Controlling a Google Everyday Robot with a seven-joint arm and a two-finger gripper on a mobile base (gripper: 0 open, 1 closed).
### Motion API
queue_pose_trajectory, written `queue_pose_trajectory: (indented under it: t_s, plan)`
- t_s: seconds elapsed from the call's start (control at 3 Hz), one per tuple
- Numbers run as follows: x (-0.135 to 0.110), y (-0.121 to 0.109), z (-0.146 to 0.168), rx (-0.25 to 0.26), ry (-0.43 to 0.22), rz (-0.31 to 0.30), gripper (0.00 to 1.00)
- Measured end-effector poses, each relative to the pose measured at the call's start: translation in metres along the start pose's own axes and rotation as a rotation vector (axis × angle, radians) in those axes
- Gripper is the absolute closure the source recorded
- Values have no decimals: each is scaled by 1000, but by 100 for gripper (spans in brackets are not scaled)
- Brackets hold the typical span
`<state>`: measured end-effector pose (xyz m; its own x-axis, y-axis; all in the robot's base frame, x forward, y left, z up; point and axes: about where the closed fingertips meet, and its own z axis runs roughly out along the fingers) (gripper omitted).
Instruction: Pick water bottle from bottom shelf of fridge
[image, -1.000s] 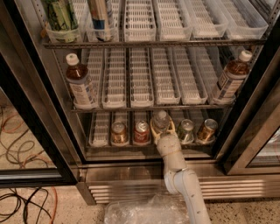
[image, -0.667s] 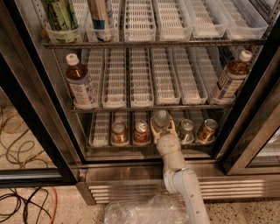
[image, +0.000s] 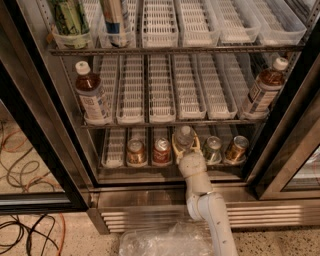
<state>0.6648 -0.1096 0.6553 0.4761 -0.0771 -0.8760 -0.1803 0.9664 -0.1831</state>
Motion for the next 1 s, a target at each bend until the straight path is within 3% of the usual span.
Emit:
queue_pose_trajectory:
  t_s: [0.33,1.0]
  plan:
    - [-1,-7,-3,39,-90,-36,100]
    - [-5,-6,-3,37,-102,-38,100]
